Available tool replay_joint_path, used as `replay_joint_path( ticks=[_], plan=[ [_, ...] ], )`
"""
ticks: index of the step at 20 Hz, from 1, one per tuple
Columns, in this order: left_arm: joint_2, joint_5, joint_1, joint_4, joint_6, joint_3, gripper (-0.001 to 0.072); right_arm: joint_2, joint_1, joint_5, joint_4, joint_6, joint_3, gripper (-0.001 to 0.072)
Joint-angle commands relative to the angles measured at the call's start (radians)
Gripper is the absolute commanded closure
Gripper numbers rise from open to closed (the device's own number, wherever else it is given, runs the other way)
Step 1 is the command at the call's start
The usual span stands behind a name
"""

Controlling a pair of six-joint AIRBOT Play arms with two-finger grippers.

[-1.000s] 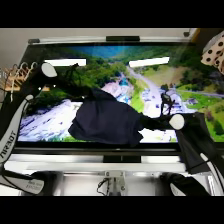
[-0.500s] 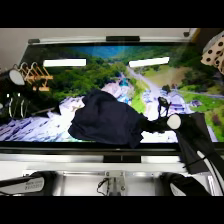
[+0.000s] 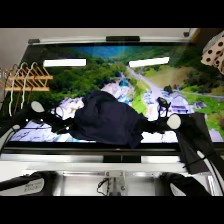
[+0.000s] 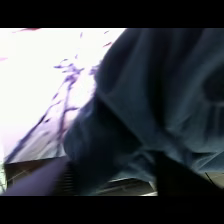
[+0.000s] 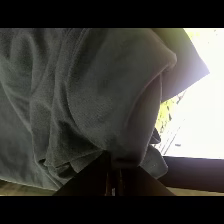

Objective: Fold the shirts.

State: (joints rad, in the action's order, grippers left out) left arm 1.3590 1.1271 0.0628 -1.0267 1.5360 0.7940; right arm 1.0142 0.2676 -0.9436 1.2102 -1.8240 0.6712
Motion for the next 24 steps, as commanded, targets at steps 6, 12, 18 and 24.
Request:
replay_joint_path(
  ticks=[6,12,18,24],
  plan=[
    [-0.113,0.035,0.066,0.038,-0.220,0.300,0.0670,-0.035,0.000,-0.080,0.045,0.220,0.140,0.0639],
    [-0.388,-0.119,0.056,-0.013,-0.304,1.095,0.0670,-0.224,0.000,-0.097,0.357,0.275,0.742,0.0639],
    [-0.529,-0.095,0.018,-0.126,-0.013,1.265,0.0670,-0.393,0.000,0.002,0.360,0.227,1.027,0.0639],
    [-0.557,0.300,0.019,-0.212,0.051,0.999,0.0669,-0.357,0.000,-0.089,0.525,0.227,1.026,0.0639]
  ],
)
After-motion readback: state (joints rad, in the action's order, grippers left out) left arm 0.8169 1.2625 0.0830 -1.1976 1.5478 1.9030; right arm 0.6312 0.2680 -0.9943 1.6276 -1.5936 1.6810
